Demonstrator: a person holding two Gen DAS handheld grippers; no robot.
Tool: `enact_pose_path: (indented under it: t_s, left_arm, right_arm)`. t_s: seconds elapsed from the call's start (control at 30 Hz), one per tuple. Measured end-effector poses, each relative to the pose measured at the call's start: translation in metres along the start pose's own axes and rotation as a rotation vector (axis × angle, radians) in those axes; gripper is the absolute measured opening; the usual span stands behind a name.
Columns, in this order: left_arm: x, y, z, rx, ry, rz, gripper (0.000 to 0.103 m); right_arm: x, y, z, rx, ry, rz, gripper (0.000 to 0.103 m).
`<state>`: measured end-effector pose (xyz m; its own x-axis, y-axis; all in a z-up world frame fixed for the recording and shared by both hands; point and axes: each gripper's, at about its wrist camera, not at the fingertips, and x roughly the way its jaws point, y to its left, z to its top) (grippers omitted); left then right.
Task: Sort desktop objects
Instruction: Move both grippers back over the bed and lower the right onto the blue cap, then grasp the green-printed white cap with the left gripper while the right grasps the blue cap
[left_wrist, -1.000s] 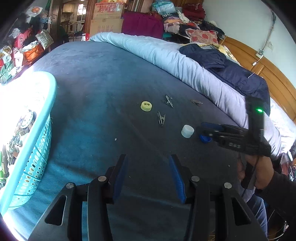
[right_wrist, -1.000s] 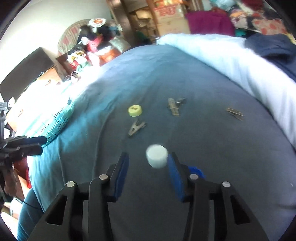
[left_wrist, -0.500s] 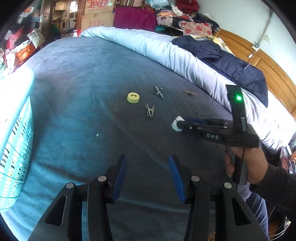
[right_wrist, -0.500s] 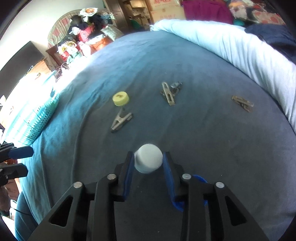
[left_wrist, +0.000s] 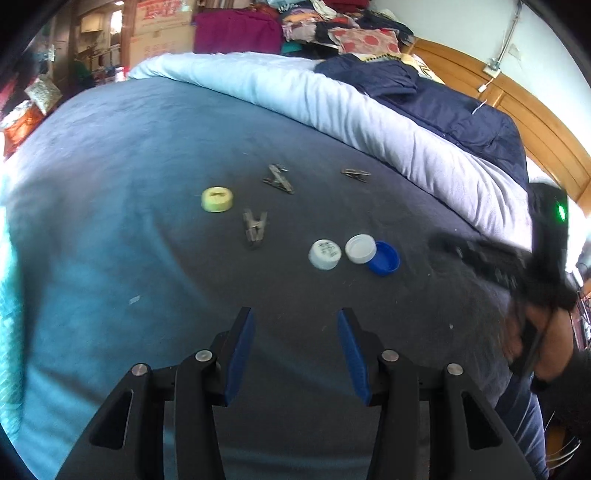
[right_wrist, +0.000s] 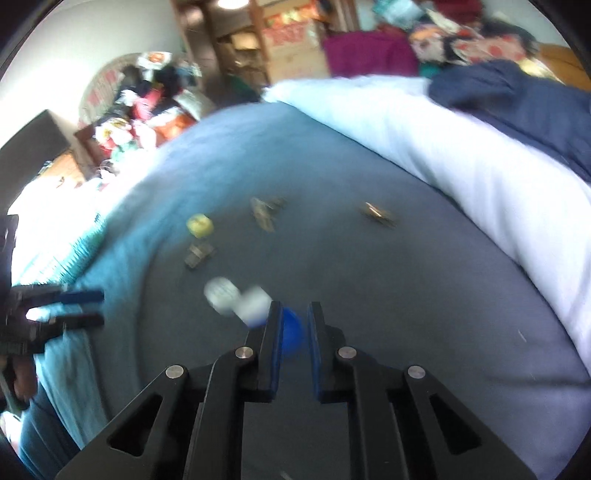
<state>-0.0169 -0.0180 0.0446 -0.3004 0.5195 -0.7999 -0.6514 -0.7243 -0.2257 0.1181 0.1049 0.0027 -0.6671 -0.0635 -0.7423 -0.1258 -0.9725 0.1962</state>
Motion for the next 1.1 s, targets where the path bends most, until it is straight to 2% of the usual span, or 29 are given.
enact_pose_path:
  t_s: [0.07,0.13,0.23,0.33,0.47,0.57,0.63,0.67,0.7,0.8,0.87,0.9,0.93,1.0,1.1]
  left_arm:
    - [0.02,-0.008,0.009,0.015,0.018,-0.003,0.047]
    - [0.036,-0.015,0.017,0.032,0.03,-0.014,0.047]
    - [0.059,-0.027,0.029,0.086,0.047,-0.01,0.047]
    - [0.075,-0.032,0.038,0.11,0.049,0.002,0.047]
    - [0.092,-0.032,0.039,0.096,0.049,0.027,0.047]
    - [0.1,-0.04,0.034,0.125,0.022,0.063,0.047]
    - [0.101,-0.043,0.032,0.145,0.003,0.078,0.047]
    - [0.101,-0.044,0.032,0.148,-0.006,0.082,0.039]
    - [0.1,-0.043,0.033,0.147,-0.02,0.095,0.029]
    - [0.092,-0.042,0.033,0.155,-0.071,0.104,0.03]
    - [0.089,-0.04,0.032,0.149,-0.093,0.111,0.03]
    - [0.089,-0.036,0.031,0.135,-0.099,0.109,0.03]
    - [0.089,-0.034,0.03,0.122,-0.107,0.109,0.03]
    - [0.09,-0.03,0.03,0.096,-0.115,0.106,0.03]
    - [0.092,-0.023,0.028,0.059,-0.115,0.101,0.03]
  right_arm:
    - [0.0,-0.02,-0.02,0.039,0.03,-0.02,0.021]
    - [0.003,-0.036,-0.039,0.093,0.05,0.008,0.04]
    - [0.002,-0.039,-0.049,0.083,-0.002,0.018,0.041]
    - [0.007,-0.04,-0.048,0.109,-0.016,0.051,0.051]
    - [0.005,-0.046,-0.049,0.139,-0.03,0.093,0.052]
    - [0.006,-0.046,-0.048,0.158,-0.044,0.126,0.056]
    - [0.008,-0.041,-0.046,0.146,-0.045,0.138,0.067]
    - [0.008,-0.038,-0.045,0.135,-0.039,0.132,0.07]
    - [0.008,-0.035,-0.044,0.124,-0.033,0.131,0.078]
    - [0.0,-0.02,-0.043,0.073,-0.056,0.033,0.092]
    - [-0.006,-0.01,-0.044,0.047,-0.088,0.042,0.092]
    - [-0.005,-0.006,-0.043,0.037,-0.085,0.062,0.084]
    - [0.0,-0.002,-0.041,0.03,-0.071,0.096,0.064]
    - [0.013,0.005,-0.035,0.017,-0.037,0.138,0.044]
    - [0.028,0.014,-0.023,-0.015,-0.02,0.152,0.044]
